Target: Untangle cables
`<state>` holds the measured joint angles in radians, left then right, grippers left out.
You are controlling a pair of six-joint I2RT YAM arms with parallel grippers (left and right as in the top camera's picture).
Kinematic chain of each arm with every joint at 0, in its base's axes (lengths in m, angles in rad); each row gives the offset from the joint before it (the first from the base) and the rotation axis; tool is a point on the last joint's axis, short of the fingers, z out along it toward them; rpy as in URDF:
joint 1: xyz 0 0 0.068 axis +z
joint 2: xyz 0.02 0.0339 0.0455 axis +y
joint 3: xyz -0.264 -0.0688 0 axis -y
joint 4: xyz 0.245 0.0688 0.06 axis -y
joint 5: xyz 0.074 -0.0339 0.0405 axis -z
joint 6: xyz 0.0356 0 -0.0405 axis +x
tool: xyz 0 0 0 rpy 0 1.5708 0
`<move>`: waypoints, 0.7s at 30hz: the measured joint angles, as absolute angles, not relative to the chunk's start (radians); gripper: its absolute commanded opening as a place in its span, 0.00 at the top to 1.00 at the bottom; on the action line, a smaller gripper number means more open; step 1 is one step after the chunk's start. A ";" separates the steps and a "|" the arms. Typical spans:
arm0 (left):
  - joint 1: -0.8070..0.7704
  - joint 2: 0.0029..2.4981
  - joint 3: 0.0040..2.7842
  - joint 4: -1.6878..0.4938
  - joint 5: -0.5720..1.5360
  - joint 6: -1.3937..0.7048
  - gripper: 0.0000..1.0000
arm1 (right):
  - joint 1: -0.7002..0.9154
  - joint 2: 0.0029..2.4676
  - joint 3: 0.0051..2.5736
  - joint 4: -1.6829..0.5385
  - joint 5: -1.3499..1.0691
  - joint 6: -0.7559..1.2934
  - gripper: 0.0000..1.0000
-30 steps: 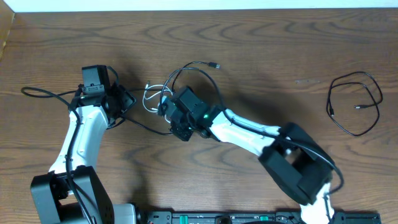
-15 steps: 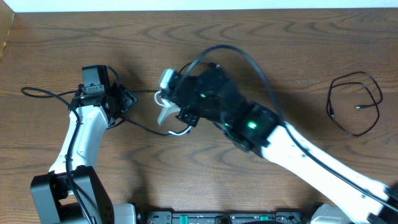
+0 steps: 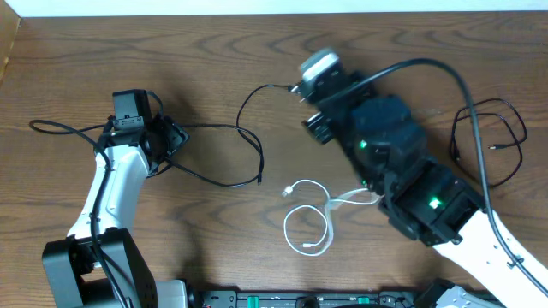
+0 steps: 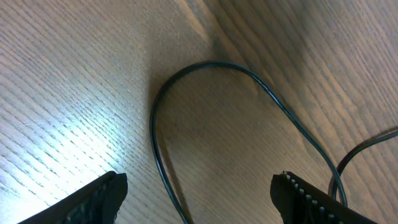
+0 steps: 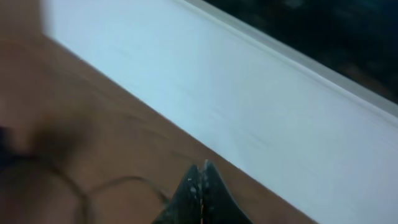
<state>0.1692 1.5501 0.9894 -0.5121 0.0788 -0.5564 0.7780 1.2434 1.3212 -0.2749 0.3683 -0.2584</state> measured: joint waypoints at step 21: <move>0.169 1.550 0.989 -0.513 0.079 -0.556 0.21 | 0.587 1.391 1.321 -1.000 -0.054 0.051 0.30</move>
